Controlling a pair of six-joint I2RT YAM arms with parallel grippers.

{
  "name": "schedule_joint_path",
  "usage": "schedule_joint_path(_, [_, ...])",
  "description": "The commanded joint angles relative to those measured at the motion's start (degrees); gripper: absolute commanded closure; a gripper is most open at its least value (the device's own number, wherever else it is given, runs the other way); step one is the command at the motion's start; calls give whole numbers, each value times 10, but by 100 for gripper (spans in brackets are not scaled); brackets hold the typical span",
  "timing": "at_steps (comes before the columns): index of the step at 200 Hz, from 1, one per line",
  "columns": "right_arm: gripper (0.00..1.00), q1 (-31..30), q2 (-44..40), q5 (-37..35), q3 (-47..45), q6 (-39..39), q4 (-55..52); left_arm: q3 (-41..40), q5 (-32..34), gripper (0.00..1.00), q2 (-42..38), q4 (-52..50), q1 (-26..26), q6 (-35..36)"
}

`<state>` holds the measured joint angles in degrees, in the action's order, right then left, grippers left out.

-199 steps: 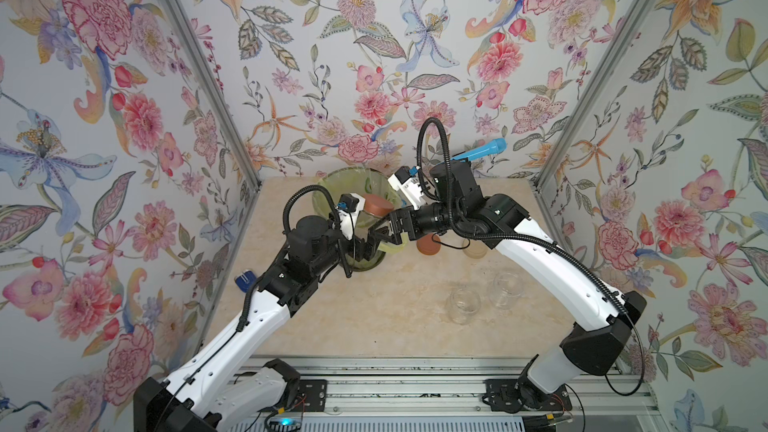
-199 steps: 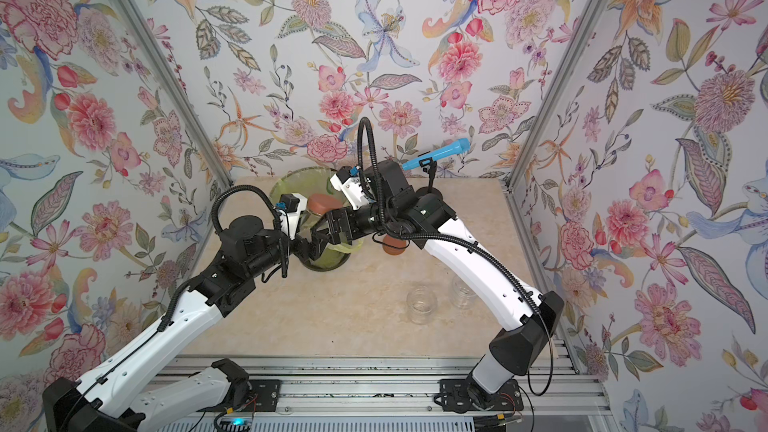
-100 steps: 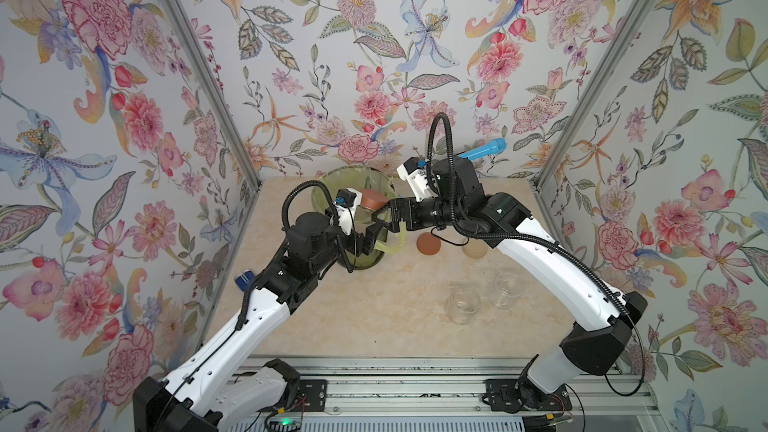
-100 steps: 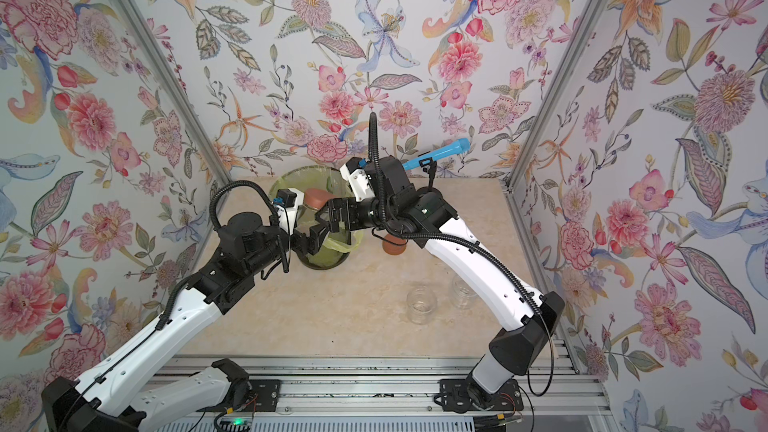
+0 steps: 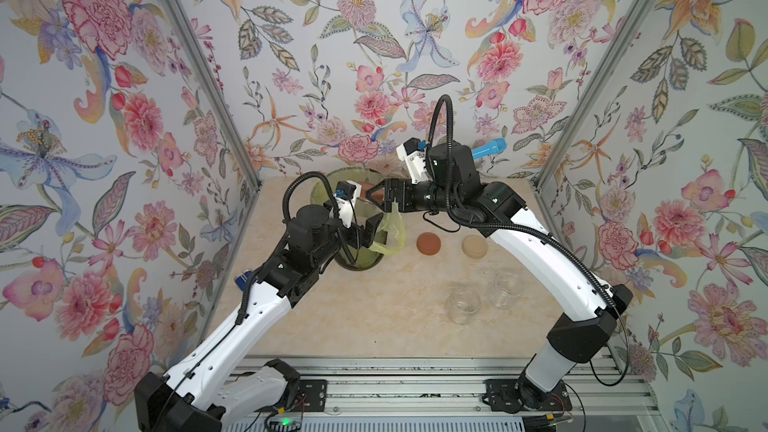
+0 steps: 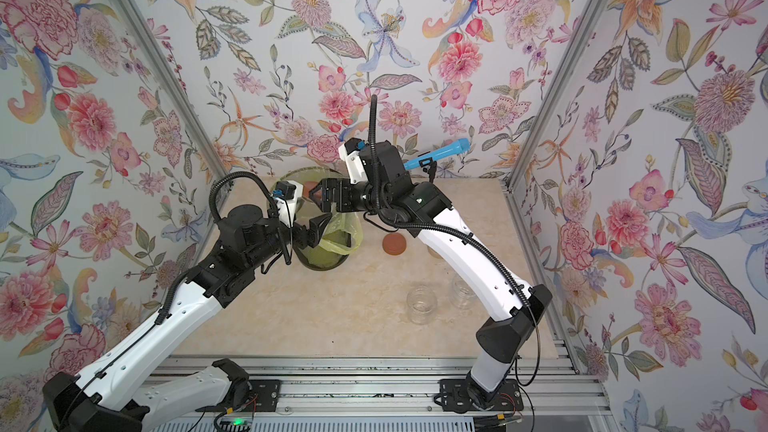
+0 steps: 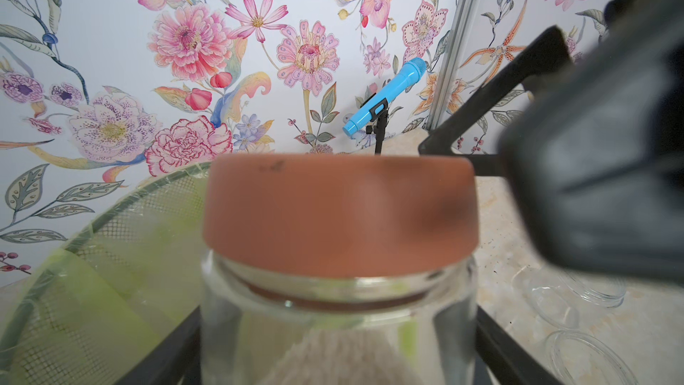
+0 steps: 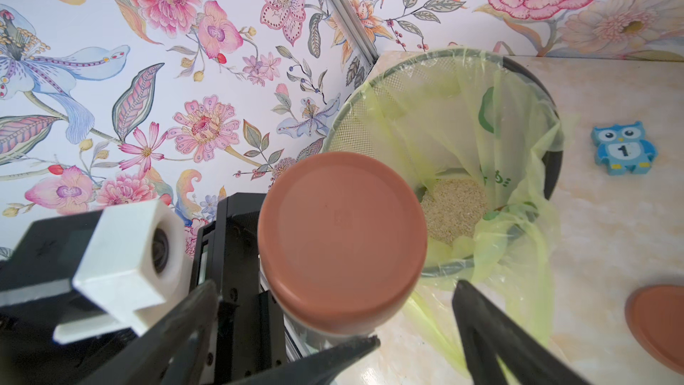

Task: Empty moldy rice from jars
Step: Open the lid of the jar.

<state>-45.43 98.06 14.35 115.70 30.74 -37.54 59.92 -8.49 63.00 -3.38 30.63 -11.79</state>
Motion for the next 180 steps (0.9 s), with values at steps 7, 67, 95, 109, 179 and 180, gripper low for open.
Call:
schedule_joint_path(7, [0, -7, 19, -14, 31, 5, 8, 34, 13, 100, -3, 40, -6, 2])
schedule_joint_path(67, [0, -11, 64, -17, 80, -2, 8, 42, 11, 100, 2, 40, -6, 3])
schedule_joint_path(95, [0, -12, 85, -12, 102, -2, 8, 46, 10, 100, 4, 40, -6, 3])
schedule_joint_path(109, [0, -13, 92, -11, 107, -4, 8, 48, 10, 100, 4, 38, -6, 4])
schedule_joint_path(179, [14, -13, 107, 3, 122, -11, 9, 44, 10, 100, 1, 36, -5, 7])
schedule_joint_path(180, [14, -13, 107, 3, 122, -11, 8, 44, 9, 100, 2, 36, -5, 7])
